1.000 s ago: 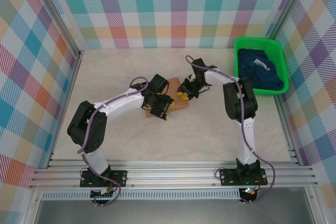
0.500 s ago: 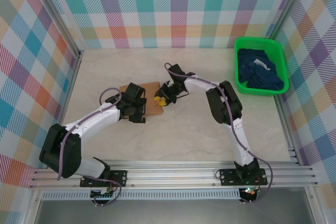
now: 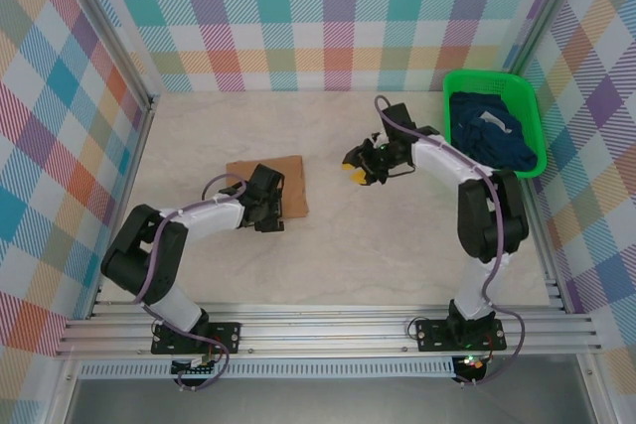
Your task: Fold and stack the t-shirts
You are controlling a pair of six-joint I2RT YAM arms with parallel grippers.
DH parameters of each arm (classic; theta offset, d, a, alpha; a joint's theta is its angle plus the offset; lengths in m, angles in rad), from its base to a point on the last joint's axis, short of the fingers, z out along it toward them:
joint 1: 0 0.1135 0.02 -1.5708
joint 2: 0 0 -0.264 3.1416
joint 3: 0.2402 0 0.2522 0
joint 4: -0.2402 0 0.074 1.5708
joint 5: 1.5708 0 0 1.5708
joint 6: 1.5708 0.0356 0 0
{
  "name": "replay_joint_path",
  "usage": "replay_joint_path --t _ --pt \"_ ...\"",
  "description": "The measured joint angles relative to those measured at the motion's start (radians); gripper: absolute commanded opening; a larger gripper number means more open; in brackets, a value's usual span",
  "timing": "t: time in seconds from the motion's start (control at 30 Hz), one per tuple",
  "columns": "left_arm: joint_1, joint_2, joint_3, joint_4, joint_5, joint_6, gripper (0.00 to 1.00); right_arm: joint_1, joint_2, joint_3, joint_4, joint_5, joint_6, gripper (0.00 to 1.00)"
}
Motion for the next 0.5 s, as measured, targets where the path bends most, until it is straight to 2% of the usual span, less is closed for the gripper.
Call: replay_joint_path --t 0.17,0.27,0.5 --pt "0.032 0.025 0.008 0.007 0.019 0.0 0.52 -0.004 -0.092 -0.114 -0.026 0.002 -0.019 0.36" --pt "0.095 0.053 0.039 -0.002 0.06 0.008 0.49 -0.011 -0.156 -0.165 -0.04 0.005 -0.022 0.36" --pt "0.371 0.209 0.23 -0.039 0.121 0.182 0.44 -0.043 -0.334 -0.247 -0.076 0.017 -0.022 0.36"
